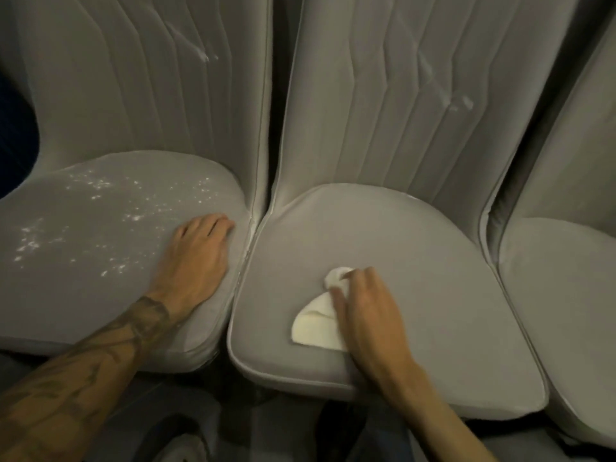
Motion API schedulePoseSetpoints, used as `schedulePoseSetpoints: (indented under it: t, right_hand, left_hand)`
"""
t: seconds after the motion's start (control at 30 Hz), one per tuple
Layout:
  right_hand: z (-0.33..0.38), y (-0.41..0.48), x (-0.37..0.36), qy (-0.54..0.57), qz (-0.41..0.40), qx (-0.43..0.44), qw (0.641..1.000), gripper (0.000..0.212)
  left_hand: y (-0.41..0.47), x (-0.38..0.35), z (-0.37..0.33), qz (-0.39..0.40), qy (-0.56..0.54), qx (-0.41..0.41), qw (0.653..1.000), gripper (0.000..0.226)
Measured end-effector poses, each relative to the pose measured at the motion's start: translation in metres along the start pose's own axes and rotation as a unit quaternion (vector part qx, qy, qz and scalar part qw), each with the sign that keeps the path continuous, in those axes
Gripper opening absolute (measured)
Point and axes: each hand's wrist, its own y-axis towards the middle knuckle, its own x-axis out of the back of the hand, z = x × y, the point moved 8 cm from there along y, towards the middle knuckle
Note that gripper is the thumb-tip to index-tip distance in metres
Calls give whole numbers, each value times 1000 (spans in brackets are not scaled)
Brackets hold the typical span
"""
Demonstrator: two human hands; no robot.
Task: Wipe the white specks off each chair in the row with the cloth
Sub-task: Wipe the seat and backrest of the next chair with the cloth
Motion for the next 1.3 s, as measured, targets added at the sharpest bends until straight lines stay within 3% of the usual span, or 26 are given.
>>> schedulePoseSetpoints:
  t: [0.1,0.2,0.3,0.43,0.53,0.67,0.77,0.87,0.97,1.07,1.17,1.3]
  right_hand:
    - [9,1,-1,-22,-46,-43,998,18]
    - [52,-9,-15,7,-22,23,999,21]
    - [25,-14,1,7,-22,45,999,26]
    - [-86,-24,50,-36,-47,-90,994,20]
    - [-108,-31,62,-89,-90,-152,980,21]
    - [-19,-33,24,-22,-54,-53,997,25]
    - [-17,-37,25,19,-11,-5,1000,27]
    - [-92,-48,60,19,-28,-64,997,22]
    - [-177,-59,101,-50,-49,-169,983,25]
    - [-207,-65,118,-71,-80,-263,959,24]
    - [-159,-66,103,-63,-96,-194,974,26]
    - [-137,-51,80,-27,-35,-116,992,26]
  left_hand:
    - [0,-1,1,-1,-3,-3,1000,46]
    - [0,0,1,-5,-8,1,1000,47]
    - [1,0,0,-1,-1,-1,1000,47]
    - [4,-3,0,10,-2,3,1000,49]
    - [5,-4,1,13,1,5,1000,49]
    - [5,-7,3,22,2,7,1000,50]
    - [6,-8,6,22,1,13,1000,50]
    - [7,-12,8,21,2,-1,1000,50]
    - [8,-13,10,20,-1,2,1000,49]
    - [8,-11,6,13,-1,0,1000,48]
    - [8,-11,6,10,-2,-7,1000,47]
    - [7,-11,5,11,0,-12,1000,46]
